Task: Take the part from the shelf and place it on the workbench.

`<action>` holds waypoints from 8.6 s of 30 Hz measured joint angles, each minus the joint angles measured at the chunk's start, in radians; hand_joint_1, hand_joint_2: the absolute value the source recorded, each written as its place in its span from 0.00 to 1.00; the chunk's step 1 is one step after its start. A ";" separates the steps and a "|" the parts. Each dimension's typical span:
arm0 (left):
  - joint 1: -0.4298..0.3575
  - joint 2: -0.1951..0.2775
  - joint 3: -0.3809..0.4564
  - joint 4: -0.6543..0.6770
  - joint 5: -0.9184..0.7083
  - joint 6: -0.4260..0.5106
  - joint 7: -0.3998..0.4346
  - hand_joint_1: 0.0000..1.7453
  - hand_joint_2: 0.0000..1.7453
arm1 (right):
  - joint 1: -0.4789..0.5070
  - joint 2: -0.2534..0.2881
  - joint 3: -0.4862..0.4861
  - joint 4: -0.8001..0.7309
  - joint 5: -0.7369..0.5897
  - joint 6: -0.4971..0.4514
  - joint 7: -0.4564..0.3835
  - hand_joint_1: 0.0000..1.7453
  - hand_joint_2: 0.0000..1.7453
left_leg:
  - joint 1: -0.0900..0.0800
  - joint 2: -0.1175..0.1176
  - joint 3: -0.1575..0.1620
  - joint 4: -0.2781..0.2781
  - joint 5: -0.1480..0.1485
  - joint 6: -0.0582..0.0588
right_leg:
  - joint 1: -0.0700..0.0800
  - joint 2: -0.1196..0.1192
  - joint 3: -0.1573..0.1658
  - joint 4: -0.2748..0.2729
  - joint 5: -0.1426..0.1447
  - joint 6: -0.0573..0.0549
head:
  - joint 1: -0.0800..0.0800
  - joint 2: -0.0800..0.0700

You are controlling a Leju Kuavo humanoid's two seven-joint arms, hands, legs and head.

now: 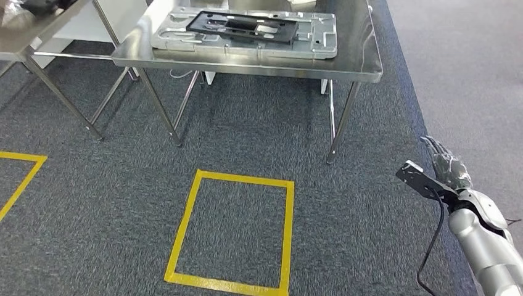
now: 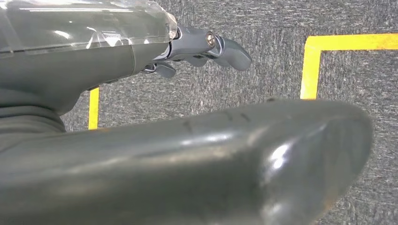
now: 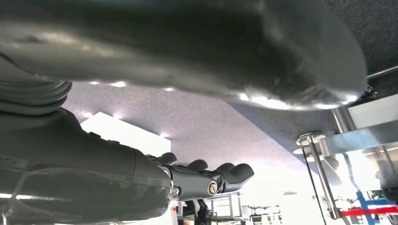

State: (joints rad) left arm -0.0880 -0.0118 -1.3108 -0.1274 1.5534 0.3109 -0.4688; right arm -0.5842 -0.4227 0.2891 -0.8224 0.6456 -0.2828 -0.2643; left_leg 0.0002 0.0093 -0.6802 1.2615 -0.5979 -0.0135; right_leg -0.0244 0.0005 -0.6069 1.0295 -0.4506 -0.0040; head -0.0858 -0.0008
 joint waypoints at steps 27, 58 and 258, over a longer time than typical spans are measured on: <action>0.008 0.000 -0.003 0.000 0.013 0.011 0.000 0.00 0.00 | 0.021 -0.021 -0.061 -0.022 0.115 -0.119 0.044 0.00 0.00 | -0.005 0.012 0.084 -0.185 0.091 0.015 | 0.001 -0.004 0.006 0.000 -0.005 0.006 | 0.000 0.000; 0.016 0.010 -0.018 0.000 -0.003 -0.011 0.003 0.00 0.00 | 0.309 -0.155 -0.199 -0.338 0.318 -0.216 0.159 0.00 0.00 | -0.007 0.011 0.125 -0.244 0.118 0.028 | -0.005 -0.012 0.012 0.008 -0.017 0.031 | 0.000 0.000; 0.035 0.084 -0.018 0.013 0.007 -0.068 -0.134 0.00 0.00 | 0.537 0.211 -0.385 -0.411 0.634 -0.418 0.122 0.00 0.00 | 0.000 -0.020 0.149 -0.270 0.124 0.047 | 0.005 0.035 0.012 0.010 -0.023 0.029 | 0.000 0.000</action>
State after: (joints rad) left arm -0.0531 0.0725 -1.3283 -0.1148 1.5603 0.2429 -0.6031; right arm -0.0471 -0.2118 -0.0958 -1.2330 1.2791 -0.7006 -0.1427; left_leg 0.0001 -0.0110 -0.5310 0.9912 -0.4742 0.0334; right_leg -0.0193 0.0357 -0.5945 1.0397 -0.4736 0.0249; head -0.0856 -0.0008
